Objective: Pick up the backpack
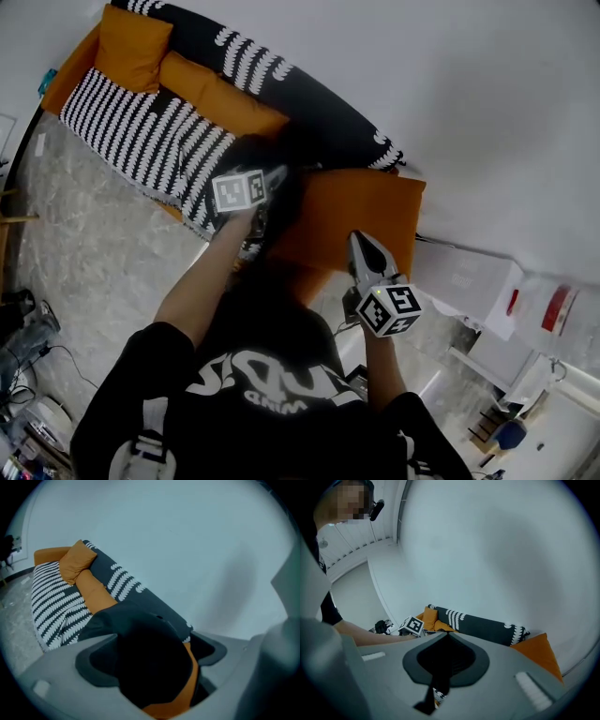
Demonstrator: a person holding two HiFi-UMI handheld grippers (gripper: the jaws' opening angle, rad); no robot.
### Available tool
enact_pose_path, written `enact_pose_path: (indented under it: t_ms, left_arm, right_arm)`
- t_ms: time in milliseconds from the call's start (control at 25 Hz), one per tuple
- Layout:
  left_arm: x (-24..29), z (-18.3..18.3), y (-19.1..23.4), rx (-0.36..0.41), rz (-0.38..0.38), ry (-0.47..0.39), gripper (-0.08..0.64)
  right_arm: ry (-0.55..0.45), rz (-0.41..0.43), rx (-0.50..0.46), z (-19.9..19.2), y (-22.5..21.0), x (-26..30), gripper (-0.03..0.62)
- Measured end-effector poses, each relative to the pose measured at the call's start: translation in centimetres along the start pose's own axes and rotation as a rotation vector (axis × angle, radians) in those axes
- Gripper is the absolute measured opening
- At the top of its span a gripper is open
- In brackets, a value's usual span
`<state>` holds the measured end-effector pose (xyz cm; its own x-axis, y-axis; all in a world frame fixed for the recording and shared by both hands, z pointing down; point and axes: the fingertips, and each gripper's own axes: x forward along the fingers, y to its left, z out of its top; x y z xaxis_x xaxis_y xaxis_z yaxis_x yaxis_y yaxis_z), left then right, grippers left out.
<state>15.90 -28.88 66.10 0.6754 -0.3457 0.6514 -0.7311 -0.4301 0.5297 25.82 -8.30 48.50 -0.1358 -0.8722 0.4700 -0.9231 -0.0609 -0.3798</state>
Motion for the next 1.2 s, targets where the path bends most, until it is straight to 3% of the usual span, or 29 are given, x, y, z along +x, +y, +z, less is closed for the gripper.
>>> enact_pose_path:
  t_ms: [520,640,840,1200]
  left_arm:
    - [3.4,-1.5,-0.1,0.021,-0.022,0.104,0.467]
    - [3.6,-2.3,-0.4,0.022,-0.062,0.151,0.368]
    - [3.1,-2.6,0.2,0.045,-0.05,0.153,0.081]
    - [2.7,-3.2,1.6,0.089,-0.081,0.138,0.058]
  right_arm:
    - [0.056,0.011,0.034,-1.1,-1.7,2.2,0.002]
    - [0.064,0.01,0.031,-1.2,-1.6,2.5,0.002]
    - [0.074,0.011,0.031,-1.4,-1.4,2.9,0.002]
    - [0.09,0.012,0.031,-1.8,-1.6,3.4,0.002]
